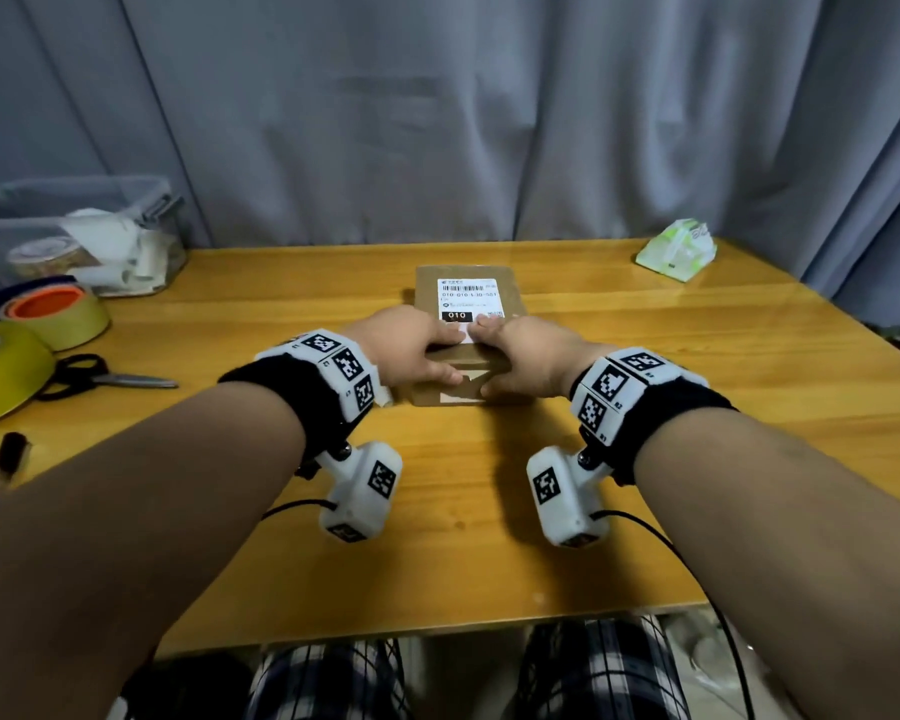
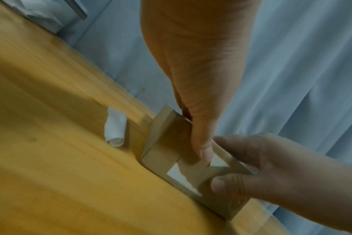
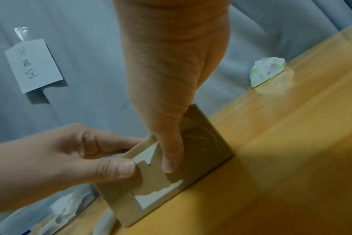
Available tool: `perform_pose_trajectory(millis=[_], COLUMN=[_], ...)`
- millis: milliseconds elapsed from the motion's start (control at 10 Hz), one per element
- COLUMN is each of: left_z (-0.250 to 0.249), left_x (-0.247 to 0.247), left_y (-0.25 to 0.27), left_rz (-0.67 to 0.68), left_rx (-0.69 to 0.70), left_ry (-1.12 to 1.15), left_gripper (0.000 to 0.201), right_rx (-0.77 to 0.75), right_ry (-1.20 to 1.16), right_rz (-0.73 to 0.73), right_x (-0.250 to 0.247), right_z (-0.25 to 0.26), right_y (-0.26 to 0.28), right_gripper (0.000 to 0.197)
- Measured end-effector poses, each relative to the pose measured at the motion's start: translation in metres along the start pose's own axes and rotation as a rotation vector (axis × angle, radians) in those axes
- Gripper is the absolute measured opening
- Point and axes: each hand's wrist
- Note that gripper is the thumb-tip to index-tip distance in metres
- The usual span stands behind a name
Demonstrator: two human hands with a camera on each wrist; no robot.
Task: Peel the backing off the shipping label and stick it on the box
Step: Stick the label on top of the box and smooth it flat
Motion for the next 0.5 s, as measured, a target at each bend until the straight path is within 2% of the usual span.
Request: perform_pose_trajectory(millis=[200,300,400,500], left_z=[-0.011,-0.009,-0.008,-0.014], left_x=[-0.009,-0.012,-0.018,-0.037], left_y=[-0.018,-0.023,-0.030,-0.030], left_rz=[-0.135,-0.153,-0.079,-0.128], left_rx=[-0.032,-0.052,-0.032,-0.036], left_ry=[-0.134,-0.103,-0.069,0.037], left_gripper=[0.047,0.046,0.045,0.034], right_rx=[0.074,0.096,0.064,0.056], right_ry=[0.002,0.001,-0.047,-0.089], right_rz=[-0.088,-0.105,-0.085,-0.082], right_x=[-0.006,-0.008,-0.013,-0.033], right_z=[-0.006,-0.006,-0.007,-0.007], right_y=[-0.017,-0.023,-0.026,-0.028], right_gripper=[0.059,0.050,0.043,0.044])
Point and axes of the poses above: each hand's wrist, its own y-axis away from the middle knuckle, its own x-axis out of the palm, z = x × y, and after that the axes turned 7 degrees about -x, right-handed
